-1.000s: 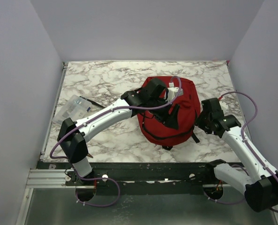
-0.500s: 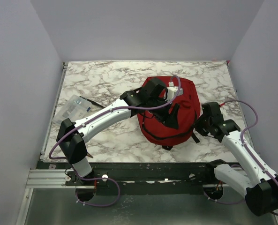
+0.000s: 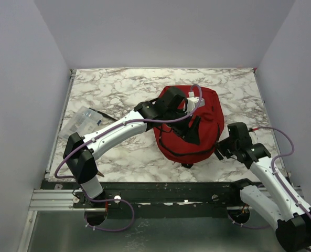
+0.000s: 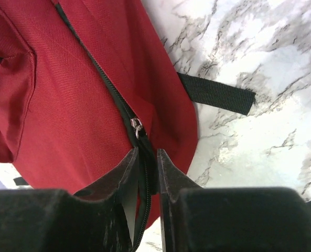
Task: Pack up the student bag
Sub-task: Zip the student bag at the center of the board.
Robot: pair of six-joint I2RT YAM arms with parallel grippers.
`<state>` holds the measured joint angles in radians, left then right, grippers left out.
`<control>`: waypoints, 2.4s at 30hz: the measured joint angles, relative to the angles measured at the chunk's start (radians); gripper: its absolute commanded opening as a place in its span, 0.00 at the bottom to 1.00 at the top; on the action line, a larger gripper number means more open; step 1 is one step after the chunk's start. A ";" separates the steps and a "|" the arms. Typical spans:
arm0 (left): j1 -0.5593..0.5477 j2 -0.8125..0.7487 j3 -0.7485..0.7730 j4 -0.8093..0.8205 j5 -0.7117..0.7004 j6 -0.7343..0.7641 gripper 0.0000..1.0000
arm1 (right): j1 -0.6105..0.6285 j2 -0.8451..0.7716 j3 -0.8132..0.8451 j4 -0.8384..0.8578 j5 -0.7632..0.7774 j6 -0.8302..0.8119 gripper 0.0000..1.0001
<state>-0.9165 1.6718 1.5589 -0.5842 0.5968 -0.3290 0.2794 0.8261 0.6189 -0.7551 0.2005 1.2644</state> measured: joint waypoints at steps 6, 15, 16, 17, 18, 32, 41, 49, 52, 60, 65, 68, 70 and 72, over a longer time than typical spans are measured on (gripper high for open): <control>0.000 0.000 0.000 0.000 0.000 0.000 0.65 | 0.000 -0.060 -0.057 0.020 0.000 0.105 0.21; 0.000 0.000 0.000 0.000 0.001 0.000 0.65 | 0.000 -0.090 -0.075 0.040 0.012 0.156 0.01; 0.000 0.000 0.000 0.000 0.001 0.000 0.65 | 0.000 -0.090 -0.075 0.039 0.014 0.153 0.01; 0.000 0.000 0.000 0.000 0.001 0.000 0.65 | 0.000 -0.090 -0.075 0.038 0.016 0.148 0.01; 0.000 0.000 0.000 0.000 0.001 0.000 0.65 | 0.000 -0.090 -0.074 0.036 0.017 0.140 0.01; 0.000 0.000 0.000 0.000 0.003 0.000 0.65 | -0.005 -0.083 -0.015 -0.036 -0.097 -0.207 0.01; 0.011 0.000 0.000 0.002 0.003 0.000 0.65 | -0.006 -0.068 -0.049 0.070 -0.472 -0.444 0.01; 0.014 -0.064 -0.090 0.081 -0.002 0.005 0.67 | -0.006 -0.034 -0.034 0.040 -0.637 -0.605 0.01; 0.014 -0.115 -0.152 0.148 -0.011 0.000 0.67 | -0.006 -0.032 -0.018 0.038 -0.690 -0.648 0.12; -0.005 -0.324 -0.535 0.467 -0.111 -0.161 0.66 | -0.006 -0.150 0.027 0.029 -0.637 -0.626 0.40; -0.124 -0.406 -0.672 0.576 -0.312 -0.264 0.64 | -0.006 -0.115 0.052 0.021 -0.407 -0.526 0.40; -0.200 -0.416 -0.689 0.621 -0.435 -0.339 0.60 | -0.006 -0.074 0.050 0.023 -0.349 -0.482 0.40; -0.225 -0.415 -0.694 0.643 -0.497 -0.386 0.59 | -0.006 -0.045 0.041 0.032 -0.318 -0.447 0.40; -0.235 -0.409 -0.695 0.655 -0.535 -0.409 0.58 | -0.006 -0.034 0.025 0.046 -0.306 -0.420 0.40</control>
<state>-1.1511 1.2629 0.8635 0.0704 0.0620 -0.7376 0.2737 0.7925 0.6437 -0.7090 -0.1051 0.8440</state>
